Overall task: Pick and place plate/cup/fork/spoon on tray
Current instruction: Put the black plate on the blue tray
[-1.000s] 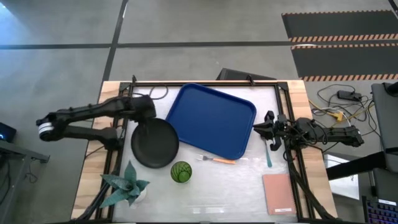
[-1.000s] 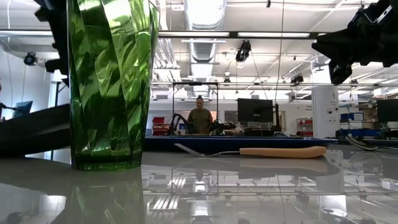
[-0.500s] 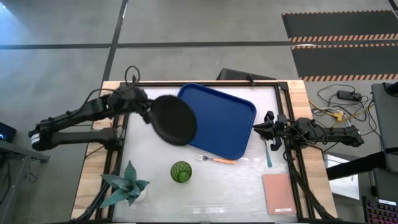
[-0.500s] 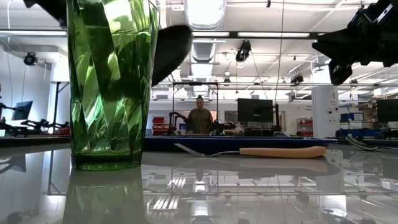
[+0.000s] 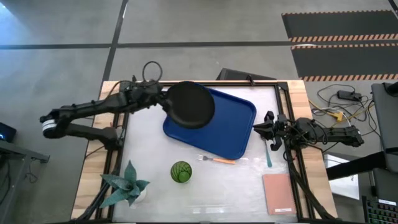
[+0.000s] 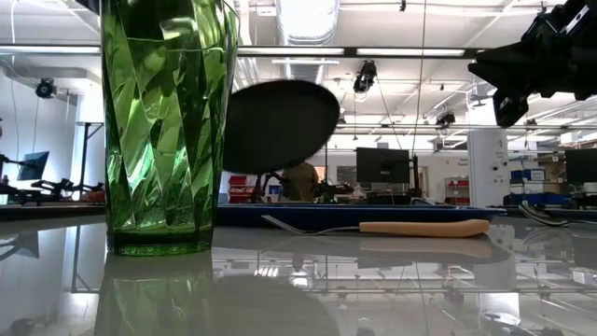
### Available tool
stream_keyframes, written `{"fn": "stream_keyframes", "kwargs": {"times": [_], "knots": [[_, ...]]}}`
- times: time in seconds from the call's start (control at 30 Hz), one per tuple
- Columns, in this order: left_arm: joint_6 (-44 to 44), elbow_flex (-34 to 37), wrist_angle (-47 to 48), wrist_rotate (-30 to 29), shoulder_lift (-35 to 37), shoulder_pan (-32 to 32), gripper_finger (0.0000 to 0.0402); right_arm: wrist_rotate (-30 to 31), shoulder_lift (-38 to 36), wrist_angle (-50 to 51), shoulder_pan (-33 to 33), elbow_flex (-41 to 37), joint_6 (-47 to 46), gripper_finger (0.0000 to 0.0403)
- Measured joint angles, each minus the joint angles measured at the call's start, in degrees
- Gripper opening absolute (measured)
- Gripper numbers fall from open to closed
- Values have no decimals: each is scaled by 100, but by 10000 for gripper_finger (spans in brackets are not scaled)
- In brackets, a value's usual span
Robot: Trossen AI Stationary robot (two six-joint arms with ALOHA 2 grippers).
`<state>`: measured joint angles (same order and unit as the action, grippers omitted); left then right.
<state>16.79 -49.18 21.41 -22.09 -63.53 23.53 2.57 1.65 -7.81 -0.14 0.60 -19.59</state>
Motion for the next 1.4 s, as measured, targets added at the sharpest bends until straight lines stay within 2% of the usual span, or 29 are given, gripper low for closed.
{"fn": "stream_keyframes", "kwargs": {"times": [0.3,1.4], "knots": [[107,-145,13,-4,-794,-2,0,0,0,4,0,-2,-11,60],[394,-106,-44,44,-1637,-2,0,0,0,2,0,0,-98,60]]}}
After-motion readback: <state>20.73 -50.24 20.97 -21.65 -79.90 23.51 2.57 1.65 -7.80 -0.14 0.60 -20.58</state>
